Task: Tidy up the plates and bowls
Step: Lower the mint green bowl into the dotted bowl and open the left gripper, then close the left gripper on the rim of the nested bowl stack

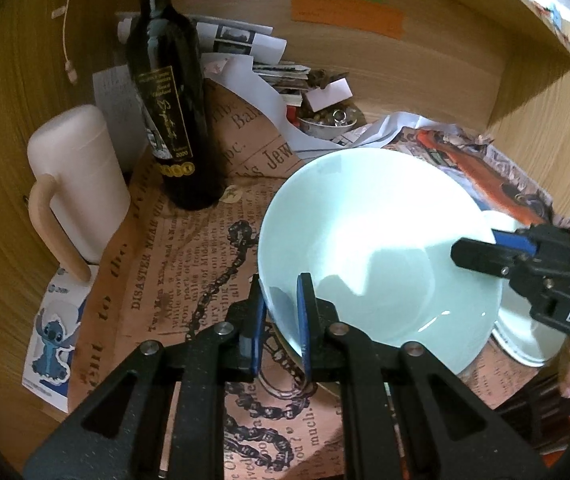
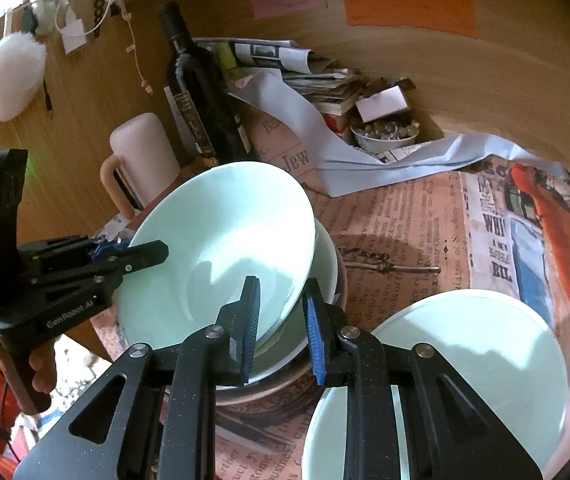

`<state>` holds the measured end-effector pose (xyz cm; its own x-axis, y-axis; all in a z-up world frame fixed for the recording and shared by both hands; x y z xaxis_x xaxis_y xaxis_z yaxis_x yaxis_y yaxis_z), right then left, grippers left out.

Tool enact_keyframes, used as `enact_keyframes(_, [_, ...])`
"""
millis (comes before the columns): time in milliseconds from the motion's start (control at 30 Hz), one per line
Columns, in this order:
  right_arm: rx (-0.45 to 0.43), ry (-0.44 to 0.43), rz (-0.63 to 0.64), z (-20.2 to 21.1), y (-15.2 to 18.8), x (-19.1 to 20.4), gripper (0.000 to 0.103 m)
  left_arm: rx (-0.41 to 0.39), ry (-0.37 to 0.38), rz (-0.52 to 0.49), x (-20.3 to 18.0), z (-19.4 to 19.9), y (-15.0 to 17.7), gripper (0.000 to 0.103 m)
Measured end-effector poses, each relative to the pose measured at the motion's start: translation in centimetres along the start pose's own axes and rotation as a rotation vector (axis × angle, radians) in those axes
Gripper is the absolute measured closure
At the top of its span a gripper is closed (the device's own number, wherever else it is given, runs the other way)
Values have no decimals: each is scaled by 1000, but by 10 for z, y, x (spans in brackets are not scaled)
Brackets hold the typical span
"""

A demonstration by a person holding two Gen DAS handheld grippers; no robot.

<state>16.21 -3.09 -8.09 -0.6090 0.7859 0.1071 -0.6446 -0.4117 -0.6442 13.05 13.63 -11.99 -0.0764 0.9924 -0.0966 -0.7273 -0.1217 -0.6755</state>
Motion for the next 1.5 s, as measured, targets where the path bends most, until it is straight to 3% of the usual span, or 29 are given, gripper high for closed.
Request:
enact_keyframes(200, [-30, 88, 64, 4, -1, 9, 79, 4, -10, -19, 0, -1, 3, 89])
enact_keyframes(267, [-32, 109, 82, 4, -1, 11, 72, 8, -1, -12, 2, -3, 3, 87])
enact_keyframes(333, [-47, 119, 109, 4, 0, 14, 56, 8, 12, -1, 4, -3, 2, 86])
enact_keyframes(567, [-83, 160, 176, 12, 1, 25, 45, 21, 54, 39, 10, -1, 1, 83])
enact_keyframes(633, [-92, 165, 160, 16, -1, 20, 42, 21, 73, 54, 12, 2, 0, 81])
enact_keyframes(733, [-92, 161, 126, 17, -3, 12, 38, 2, 88, 86, 19, 7, -2, 66])
enact_keyframes(800, [-80, 155, 98, 16, -4, 5, 37, -8, 97, 105, 23, 10, -1, 54])
enact_keyframes(1033, [8, 48, -49, -2, -1, -14, 38, 55, 164, 138, 24, -2, 7, 52])
enact_keyframes(1233, [36, 27, -79, -10, 2, -13, 38, 80, 192, 165, 25, -12, 9, 52])
enact_keyframes(1367, [54, 16, -91, -16, 3, -14, 42, 89, 217, 178, 25, -16, 9, 55])
enact_keyframes(1500, [90, -26, -102, -25, 5, -16, 56, 94, 248, 165, 21, -18, 8, 68])
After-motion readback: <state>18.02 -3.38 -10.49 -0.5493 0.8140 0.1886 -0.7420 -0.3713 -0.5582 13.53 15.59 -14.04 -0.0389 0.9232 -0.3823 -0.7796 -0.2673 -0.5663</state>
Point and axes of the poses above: each gripper's, at about its wrist camera, not at the fingertips, and z roughly against the way its jaws point, x to its left, y to its underside, the point moved 2 cm from there along -z, roughly the way its jaws point, and after that the axes turned 4 degrees about y, right-handed, at the moved point
